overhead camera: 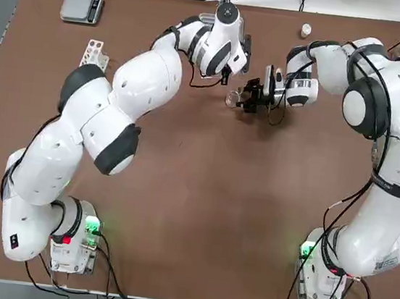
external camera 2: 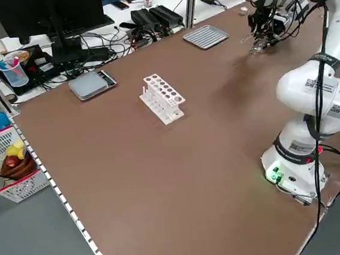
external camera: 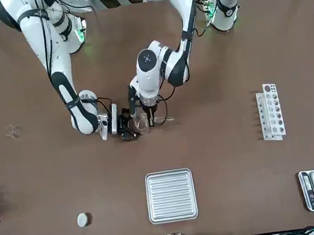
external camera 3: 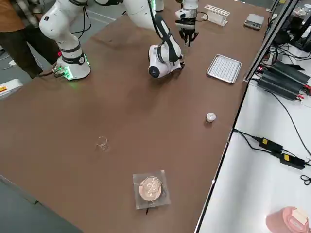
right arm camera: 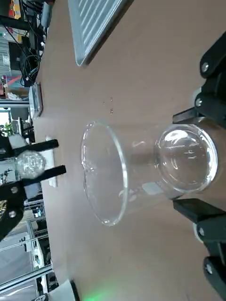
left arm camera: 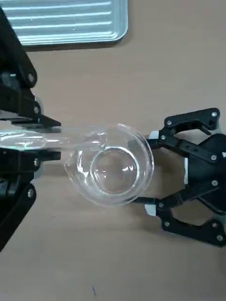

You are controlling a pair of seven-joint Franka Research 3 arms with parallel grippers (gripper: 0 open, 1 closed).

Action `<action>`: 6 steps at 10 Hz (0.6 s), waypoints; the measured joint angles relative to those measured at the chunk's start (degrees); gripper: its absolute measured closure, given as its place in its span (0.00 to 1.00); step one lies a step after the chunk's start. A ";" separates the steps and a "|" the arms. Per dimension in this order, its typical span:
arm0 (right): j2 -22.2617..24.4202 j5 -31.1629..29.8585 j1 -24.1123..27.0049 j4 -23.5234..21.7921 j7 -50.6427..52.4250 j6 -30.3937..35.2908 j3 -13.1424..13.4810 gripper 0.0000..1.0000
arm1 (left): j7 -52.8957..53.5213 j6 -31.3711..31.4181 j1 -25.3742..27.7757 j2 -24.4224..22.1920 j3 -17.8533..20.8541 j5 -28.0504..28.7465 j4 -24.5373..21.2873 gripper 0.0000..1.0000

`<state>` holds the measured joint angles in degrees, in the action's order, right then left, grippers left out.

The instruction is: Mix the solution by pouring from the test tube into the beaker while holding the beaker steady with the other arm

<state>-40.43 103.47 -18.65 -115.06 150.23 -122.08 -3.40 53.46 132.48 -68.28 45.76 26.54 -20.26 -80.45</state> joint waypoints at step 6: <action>0.00 0.00 0.00 0.00 0.00 0.00 0.00 0.28 | -1.61 -0.22 -0.14 1.23 0.11 5.42 1.00 0.78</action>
<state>-40.43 103.47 -18.65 -115.06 150.23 -122.08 -3.40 51.84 132.26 -68.41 46.99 26.65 -14.84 -79.45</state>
